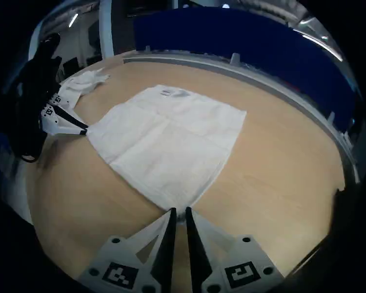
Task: Fold towel
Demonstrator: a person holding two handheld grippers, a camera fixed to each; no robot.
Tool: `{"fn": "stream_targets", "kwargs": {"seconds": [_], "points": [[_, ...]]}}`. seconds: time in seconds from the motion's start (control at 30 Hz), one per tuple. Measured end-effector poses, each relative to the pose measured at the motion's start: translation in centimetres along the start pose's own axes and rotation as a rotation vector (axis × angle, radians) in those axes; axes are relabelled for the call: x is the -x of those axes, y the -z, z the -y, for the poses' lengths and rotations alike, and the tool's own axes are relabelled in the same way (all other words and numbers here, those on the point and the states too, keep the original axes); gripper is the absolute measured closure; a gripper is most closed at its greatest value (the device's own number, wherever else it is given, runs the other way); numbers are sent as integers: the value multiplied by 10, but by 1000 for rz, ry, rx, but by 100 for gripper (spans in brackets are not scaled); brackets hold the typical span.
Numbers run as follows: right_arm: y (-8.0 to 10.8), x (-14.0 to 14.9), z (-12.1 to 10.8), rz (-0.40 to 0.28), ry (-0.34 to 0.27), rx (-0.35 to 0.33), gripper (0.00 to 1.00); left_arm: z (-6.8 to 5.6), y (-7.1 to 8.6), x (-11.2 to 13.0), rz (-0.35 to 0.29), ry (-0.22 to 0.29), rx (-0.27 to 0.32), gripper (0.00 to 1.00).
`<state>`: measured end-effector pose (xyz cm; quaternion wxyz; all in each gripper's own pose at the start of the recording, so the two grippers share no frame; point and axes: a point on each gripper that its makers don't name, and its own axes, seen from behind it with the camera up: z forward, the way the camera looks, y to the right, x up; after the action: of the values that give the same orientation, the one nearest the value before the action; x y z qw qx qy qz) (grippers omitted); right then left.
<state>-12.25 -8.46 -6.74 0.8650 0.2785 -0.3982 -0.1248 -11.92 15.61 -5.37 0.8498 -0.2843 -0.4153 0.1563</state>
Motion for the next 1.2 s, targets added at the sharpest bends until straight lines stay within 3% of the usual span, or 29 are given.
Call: {"fn": "stream_targets", "kwargs": {"seconds": [0.3,0.67,0.97,1.2], "points": [[11,-16,-3,-31,-23,3,86,2,13,-16,-35,22,-12,91],[47,-38,4,-60,-30,-5,87,-3,48,-32,-69,66,-17,91],[87,-48,15,-68,-29,1,87,-16,82,-37,-75,112,-4,91],[109,-46,24,-62,-68,-4,87,-28,104,-35,-71,147,14,91]]}}
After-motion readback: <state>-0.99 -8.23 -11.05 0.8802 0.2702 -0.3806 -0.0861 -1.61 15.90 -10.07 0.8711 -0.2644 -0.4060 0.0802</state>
